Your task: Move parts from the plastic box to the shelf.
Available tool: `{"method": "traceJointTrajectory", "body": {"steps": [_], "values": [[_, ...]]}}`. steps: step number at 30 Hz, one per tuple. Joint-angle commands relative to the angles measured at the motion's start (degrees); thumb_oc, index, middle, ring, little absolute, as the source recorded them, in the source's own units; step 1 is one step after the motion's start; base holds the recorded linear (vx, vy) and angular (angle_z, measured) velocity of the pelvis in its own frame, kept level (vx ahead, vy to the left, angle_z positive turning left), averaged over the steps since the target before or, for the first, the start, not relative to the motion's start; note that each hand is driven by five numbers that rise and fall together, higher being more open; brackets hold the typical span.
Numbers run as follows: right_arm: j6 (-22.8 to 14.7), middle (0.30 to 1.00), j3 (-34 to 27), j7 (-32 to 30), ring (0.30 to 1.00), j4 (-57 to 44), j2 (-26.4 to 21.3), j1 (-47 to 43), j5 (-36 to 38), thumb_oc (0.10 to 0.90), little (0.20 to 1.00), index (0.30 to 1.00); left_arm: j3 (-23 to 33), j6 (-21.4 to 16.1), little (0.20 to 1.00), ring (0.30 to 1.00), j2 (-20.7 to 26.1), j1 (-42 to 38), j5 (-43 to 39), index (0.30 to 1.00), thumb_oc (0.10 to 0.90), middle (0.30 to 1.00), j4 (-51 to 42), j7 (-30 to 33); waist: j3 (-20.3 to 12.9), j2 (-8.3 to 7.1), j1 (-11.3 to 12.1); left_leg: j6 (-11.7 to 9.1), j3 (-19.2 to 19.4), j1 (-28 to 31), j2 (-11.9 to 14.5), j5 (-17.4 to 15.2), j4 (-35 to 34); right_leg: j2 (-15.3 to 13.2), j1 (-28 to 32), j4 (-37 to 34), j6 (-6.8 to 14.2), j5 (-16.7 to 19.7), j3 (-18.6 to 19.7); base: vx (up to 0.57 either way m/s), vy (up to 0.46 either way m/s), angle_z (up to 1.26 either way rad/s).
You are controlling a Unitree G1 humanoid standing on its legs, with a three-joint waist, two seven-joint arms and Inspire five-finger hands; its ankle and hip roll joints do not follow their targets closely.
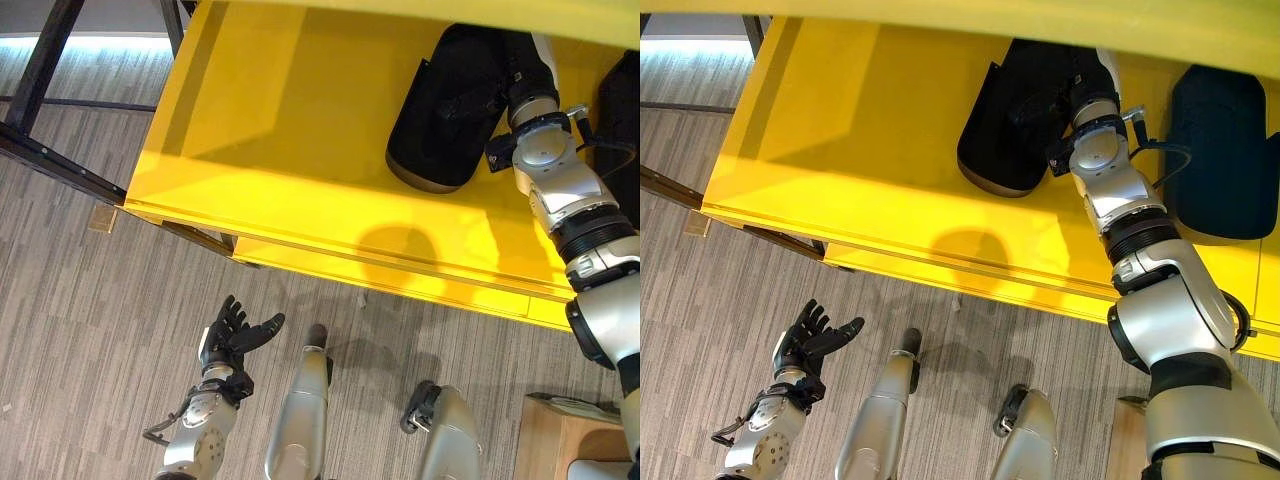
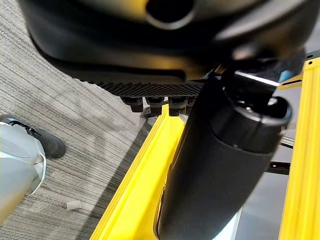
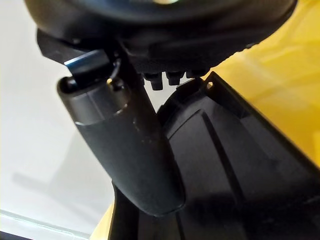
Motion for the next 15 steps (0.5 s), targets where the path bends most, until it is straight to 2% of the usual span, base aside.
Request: {"method": "traceJointTrajectory", "body": {"steps": [1, 15], "values": [[-5.3, 1.000, 3.4, -0.5, 1.000, -1.4, -3.3, -14.3, -2.3, 0.900, 1.000, 1.000, 3.0, -5.9, 1.000, 1.000, 5.5, 1.4, -1.2, 1.000, 0.900, 1.000, -6.6, -0.9, -1.5, -1.49, 2.2, 3.0, -1.1, 2.7, 1.1, -6.5, 3.3, 0.4, 1.9, -4.4, 0.9, 5.2, 2.9, 0.00, 0.000, 0.00], [-5.3, 1.000, 4.3, -0.4, 1.000, -0.9, -2.5, -15.2, -2.8, 0.900, 1.000, 1.000, 3.3, -6.0, 1.000, 1.000, 5.8, 1.5, -1.4, 1.000, 0.900, 1.000, -6.3, -0.9, -1.5, -1.72, 2.5, 3.0, -1.3, 2.5, 1.1, -6.3, 3.2, 0.3, 1.9, -4.4, 0.9, 5.2, 2.7, 0.00, 0.000, 0.00]]}}
